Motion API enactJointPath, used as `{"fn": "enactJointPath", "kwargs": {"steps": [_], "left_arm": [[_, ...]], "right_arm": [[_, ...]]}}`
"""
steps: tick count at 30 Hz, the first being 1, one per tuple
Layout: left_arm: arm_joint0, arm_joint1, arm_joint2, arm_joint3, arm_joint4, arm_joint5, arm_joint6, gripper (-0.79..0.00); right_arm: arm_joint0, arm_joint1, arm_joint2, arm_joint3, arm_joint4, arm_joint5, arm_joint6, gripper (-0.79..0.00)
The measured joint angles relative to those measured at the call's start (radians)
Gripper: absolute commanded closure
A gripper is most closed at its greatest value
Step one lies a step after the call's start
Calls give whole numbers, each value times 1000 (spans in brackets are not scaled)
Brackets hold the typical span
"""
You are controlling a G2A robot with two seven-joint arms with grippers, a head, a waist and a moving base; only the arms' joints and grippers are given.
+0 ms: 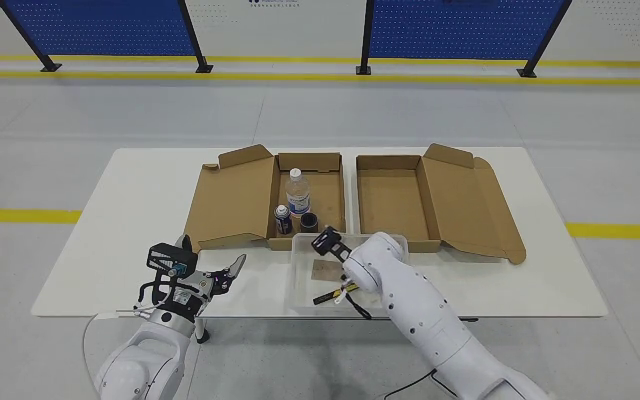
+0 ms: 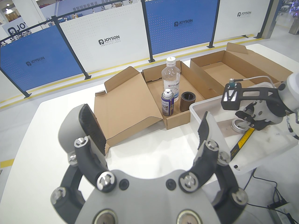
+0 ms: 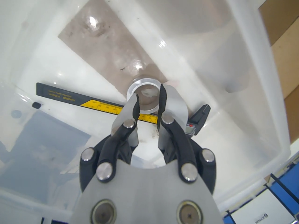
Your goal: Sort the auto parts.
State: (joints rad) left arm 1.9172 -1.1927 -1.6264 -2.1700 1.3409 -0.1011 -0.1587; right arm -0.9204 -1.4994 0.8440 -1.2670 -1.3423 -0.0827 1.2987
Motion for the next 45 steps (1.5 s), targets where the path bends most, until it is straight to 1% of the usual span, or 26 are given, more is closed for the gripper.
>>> {"fn": "enactJointPath", "kwargs": {"steps": [4, 7, 15, 25, 26, 29, 30, 32, 33, 39, 42, 45], "left_arm": [[0, 0, 0, 0, 0, 0, 0, -785], [0, 0, 0, 0, 0, 0, 0, -785], [0, 0, 0, 0, 0, 0, 0, -785], [0, 0, 0, 0, 0, 0, 0, -785], [0, 0, 0, 0, 0, 0, 0, -785], [0, 0, 0, 0, 0, 0, 0, -785], [0, 0, 0, 0, 0, 0, 0, -785], [0, 0, 0, 0, 0, 0, 0, -785], [0, 0, 0, 0, 0, 0, 0, -785], [0, 0, 0, 0, 0, 0, 0, -785], [0, 0, 0, 0, 0, 0, 0, -785], [0, 0, 0, 0, 0, 0, 0, -785]], "right_arm": [[2, 1, 27, 16, 5, 35, -17, -228], [7, 0, 37, 41, 18, 41, -28, -231], [22, -8, 30, 101, 40, 29, -41, -231], [59, -23, -4, 157, 41, 1, -37, -197], [61, -24, -6, 162, 41, 2, -38, -191], [68, -27, -9, 176, 40, 4, -38, -135], [69, -28, -10, 178, 40, 5, -37, -105], [70, -29, -10, 182, 42, 5, -36, -9], [70, -29, -10, 184, 42, 6, -36, 0], [68, -30, -3, 185, 50, 7, -41, 0], [62, -27, 11, 150, 58, 9, -45, 0], [43, -20, 35, 84, 70, 9, -34, 0]]}}
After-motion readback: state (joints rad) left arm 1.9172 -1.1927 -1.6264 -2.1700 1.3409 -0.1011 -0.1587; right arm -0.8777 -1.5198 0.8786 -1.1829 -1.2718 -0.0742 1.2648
